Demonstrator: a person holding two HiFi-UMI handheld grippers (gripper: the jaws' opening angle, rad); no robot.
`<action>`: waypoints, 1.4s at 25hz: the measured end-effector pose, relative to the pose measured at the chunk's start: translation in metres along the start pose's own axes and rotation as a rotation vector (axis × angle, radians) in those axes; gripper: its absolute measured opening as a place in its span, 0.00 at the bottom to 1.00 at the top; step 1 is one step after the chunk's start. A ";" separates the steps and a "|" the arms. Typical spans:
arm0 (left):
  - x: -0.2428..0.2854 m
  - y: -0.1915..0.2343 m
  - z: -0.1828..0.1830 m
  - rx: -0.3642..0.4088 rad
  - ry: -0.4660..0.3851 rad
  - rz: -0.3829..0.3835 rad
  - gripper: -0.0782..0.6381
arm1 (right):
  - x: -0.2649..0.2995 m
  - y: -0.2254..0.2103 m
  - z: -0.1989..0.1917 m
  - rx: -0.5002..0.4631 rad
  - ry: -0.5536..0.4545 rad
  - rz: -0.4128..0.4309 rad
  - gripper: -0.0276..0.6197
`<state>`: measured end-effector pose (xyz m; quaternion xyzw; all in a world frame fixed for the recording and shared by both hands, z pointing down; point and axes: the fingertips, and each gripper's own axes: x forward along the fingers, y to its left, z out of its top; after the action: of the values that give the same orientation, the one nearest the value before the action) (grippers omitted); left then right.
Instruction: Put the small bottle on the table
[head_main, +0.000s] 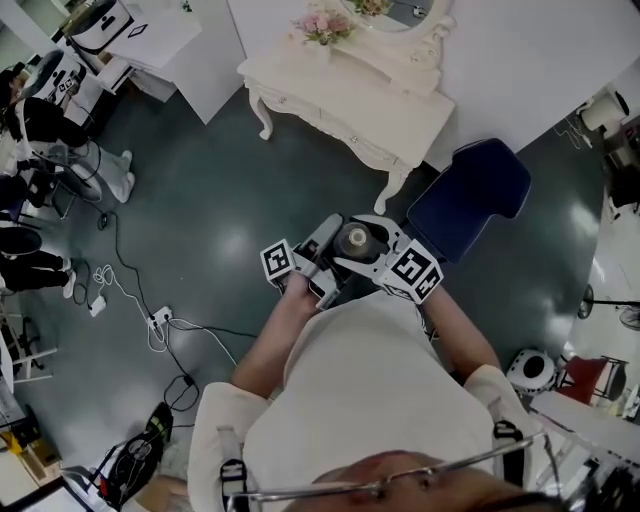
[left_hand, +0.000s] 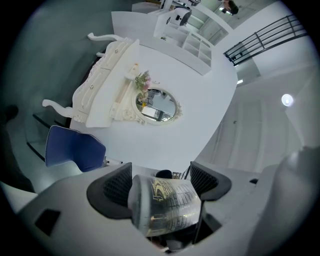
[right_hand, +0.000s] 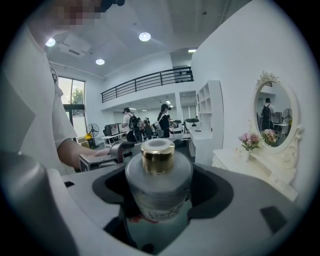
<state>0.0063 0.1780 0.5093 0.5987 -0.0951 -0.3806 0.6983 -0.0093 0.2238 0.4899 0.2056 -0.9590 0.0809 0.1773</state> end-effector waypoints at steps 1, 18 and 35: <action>0.001 0.001 0.002 -0.004 -0.003 -0.001 0.61 | 0.001 -0.002 0.000 0.001 0.002 0.000 0.58; 0.084 0.004 0.098 0.046 -0.078 0.012 0.61 | 0.043 -0.119 0.024 -0.014 -0.034 0.108 0.58; 0.195 0.039 0.165 0.045 -0.134 0.025 0.61 | 0.045 -0.254 0.025 0.003 -0.023 0.154 0.58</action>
<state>0.0606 -0.0744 0.5257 0.5862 -0.1577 -0.4091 0.6813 0.0523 -0.0277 0.5049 0.1321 -0.9739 0.0933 0.1594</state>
